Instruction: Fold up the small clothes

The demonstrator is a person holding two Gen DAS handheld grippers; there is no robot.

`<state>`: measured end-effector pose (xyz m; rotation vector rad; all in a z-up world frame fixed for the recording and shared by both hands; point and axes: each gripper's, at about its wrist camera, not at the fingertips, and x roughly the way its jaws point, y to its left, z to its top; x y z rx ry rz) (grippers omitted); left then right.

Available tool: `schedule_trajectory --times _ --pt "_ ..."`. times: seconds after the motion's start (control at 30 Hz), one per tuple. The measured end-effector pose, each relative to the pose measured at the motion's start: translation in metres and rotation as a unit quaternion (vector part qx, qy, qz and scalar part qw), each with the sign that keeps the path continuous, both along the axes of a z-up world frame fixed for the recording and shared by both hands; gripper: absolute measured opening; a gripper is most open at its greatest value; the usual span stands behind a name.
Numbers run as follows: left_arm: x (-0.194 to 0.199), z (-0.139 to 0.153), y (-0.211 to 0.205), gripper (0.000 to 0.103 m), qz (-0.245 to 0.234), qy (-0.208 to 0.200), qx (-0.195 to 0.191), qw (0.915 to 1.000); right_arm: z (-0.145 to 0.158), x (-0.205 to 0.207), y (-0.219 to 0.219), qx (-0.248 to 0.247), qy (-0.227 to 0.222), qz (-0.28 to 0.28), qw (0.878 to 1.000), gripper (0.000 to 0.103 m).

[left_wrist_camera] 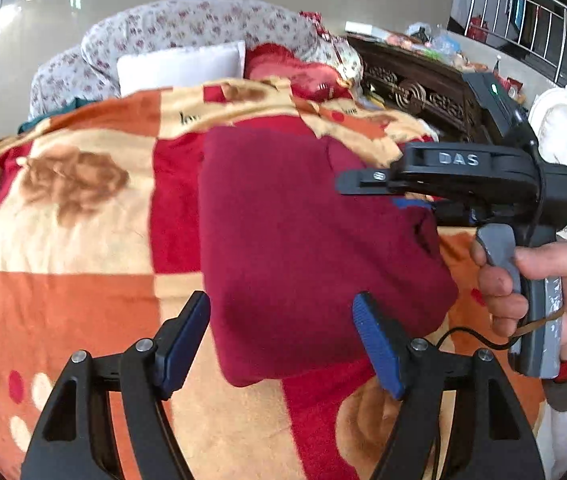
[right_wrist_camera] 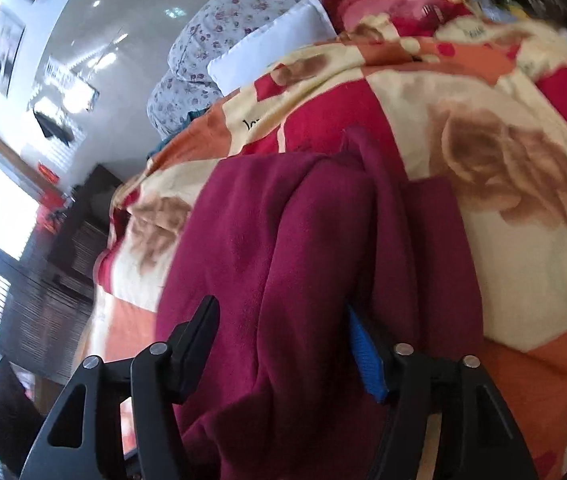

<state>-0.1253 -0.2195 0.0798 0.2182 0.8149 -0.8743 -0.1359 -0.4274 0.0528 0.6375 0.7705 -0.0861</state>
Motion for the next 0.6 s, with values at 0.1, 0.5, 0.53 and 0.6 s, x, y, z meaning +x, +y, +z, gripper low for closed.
schedule_trajectory --times 0.1,0.5,0.53,0.6 --pt "-0.003 -0.005 -0.007 0.073 0.000 0.006 0.002 1.0000 0.017 -0.009 0.008 -0.064 -0.022 0.009 0.998 0.011" --pt "-0.026 -0.005 -0.044 0.084 -0.018 -0.066 0.037 0.9970 0.001 -0.009 -0.008 -0.171 0.022 -0.028 0.985 0.011" --pt "-0.026 -0.005 -0.042 0.084 -0.020 -0.065 0.037 0.9970 0.006 -0.014 -0.010 -0.160 0.016 -0.029 0.987 0.012" --pt "-0.022 0.000 -0.033 0.084 -0.021 -0.048 0.031 0.9981 0.022 -0.026 -0.007 -0.172 0.011 -0.036 0.984 0.017"
